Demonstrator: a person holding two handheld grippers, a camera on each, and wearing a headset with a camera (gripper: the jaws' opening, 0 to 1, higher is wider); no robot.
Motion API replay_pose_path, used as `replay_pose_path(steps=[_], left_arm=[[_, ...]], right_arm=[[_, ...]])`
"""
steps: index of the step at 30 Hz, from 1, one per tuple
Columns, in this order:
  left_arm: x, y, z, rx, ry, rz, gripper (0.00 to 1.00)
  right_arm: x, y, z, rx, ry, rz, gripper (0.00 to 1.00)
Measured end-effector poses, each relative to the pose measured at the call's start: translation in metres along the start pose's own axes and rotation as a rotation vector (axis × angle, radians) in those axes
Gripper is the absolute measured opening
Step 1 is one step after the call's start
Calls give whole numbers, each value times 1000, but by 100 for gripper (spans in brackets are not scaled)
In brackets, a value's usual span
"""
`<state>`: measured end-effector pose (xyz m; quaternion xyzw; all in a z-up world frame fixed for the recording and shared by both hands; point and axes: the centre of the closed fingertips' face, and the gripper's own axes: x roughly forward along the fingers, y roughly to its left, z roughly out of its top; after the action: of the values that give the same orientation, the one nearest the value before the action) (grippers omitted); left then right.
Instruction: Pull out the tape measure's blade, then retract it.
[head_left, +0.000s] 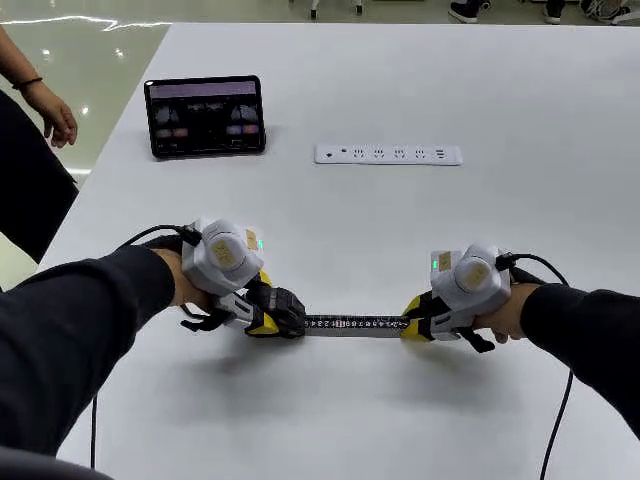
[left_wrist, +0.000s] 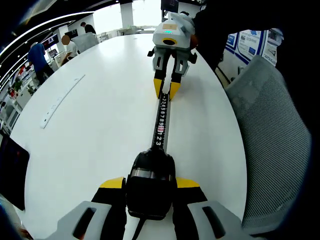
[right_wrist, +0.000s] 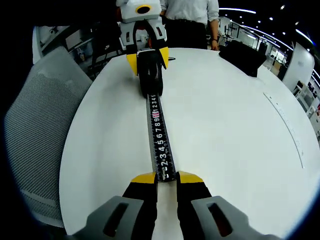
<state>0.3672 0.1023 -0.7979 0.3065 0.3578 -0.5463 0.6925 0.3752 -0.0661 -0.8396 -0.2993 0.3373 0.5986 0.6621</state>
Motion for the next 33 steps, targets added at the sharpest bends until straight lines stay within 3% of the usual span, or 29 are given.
replay_pose_path(steps=[33], left_arm=[[3, 2, -1, -5, -2, 1, 32]], right_arm=[[-29, -8, -37, 15, 45, -23, 9]])
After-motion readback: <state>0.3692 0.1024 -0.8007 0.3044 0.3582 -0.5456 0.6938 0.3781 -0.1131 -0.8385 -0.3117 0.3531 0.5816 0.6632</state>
